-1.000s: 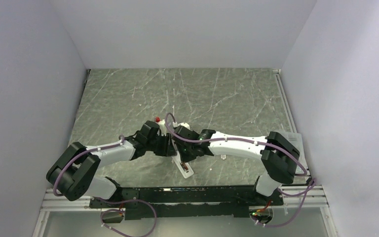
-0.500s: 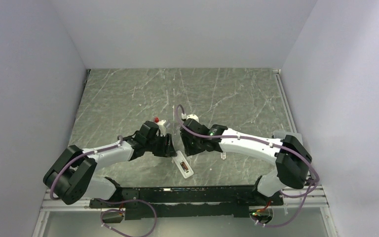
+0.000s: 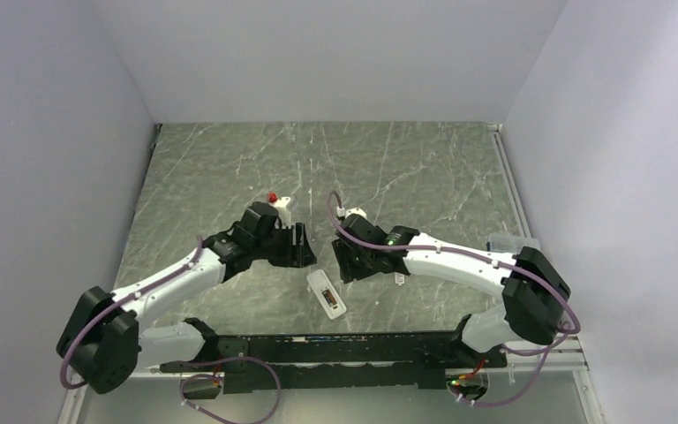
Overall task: Load the batteries into the remote control
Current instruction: Load the battery into the remote control, then pick up the battery from the center of the board.
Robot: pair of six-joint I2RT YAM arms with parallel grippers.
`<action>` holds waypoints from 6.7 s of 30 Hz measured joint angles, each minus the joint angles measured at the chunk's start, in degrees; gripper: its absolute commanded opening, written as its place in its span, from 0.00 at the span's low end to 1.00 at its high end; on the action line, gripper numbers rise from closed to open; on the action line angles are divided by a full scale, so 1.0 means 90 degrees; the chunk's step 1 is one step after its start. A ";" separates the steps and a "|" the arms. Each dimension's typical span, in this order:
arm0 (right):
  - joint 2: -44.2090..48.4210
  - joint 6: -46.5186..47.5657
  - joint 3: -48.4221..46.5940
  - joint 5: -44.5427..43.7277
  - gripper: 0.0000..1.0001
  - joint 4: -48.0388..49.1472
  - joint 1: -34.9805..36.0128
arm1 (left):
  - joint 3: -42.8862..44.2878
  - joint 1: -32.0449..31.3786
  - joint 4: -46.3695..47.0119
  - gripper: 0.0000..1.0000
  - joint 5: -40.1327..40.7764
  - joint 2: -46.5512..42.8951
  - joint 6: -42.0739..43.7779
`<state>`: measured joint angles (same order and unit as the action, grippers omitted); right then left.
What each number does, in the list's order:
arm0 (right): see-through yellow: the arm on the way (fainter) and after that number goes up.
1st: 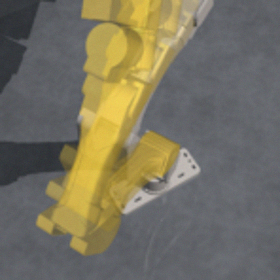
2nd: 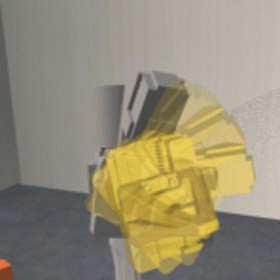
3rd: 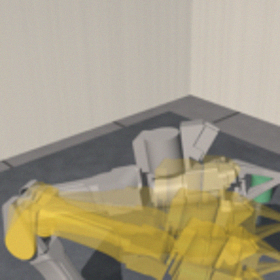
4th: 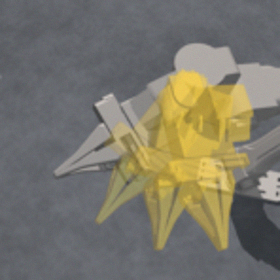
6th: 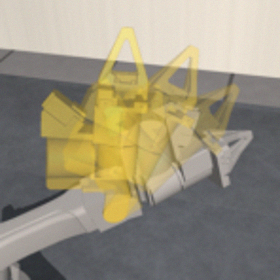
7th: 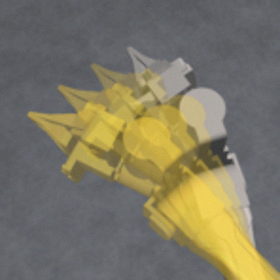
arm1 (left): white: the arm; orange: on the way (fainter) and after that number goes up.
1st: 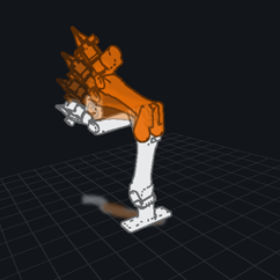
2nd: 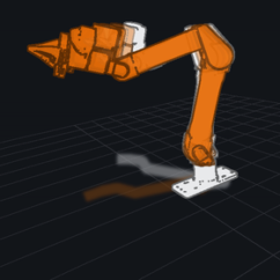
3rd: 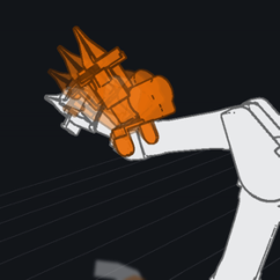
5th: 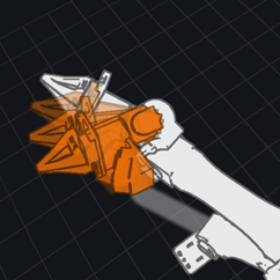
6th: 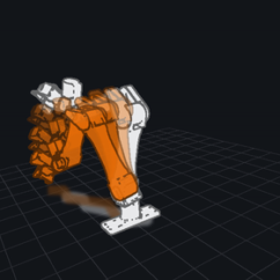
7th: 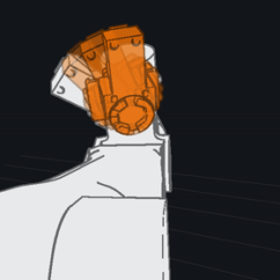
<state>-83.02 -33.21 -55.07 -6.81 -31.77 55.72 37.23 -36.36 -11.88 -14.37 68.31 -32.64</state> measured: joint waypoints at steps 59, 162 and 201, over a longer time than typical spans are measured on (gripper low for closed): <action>-0.1809 -0.0384 -0.0772 0.0197 0.39 0.0379 0.1239 | 0.1324 -0.0002 -0.4153 0.94 0.1440 -0.3164 -0.0447; -0.1962 0.0988 -0.1076 0.0515 0.52 -0.0056 -0.1190 | 0.1324 -0.0002 -0.4148 0.94 0.1409 -0.3133 -0.0444; -0.1724 0.0993 -0.0367 0.1358 0.63 0.0597 -0.1630 | 0.1321 -0.0002 -0.4146 0.94 0.1360 -0.3133 -0.0442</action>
<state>-98.54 -24.27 -58.37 5.41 -26.39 41.06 49.12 -36.38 -49.19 -2.13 40.12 -36.62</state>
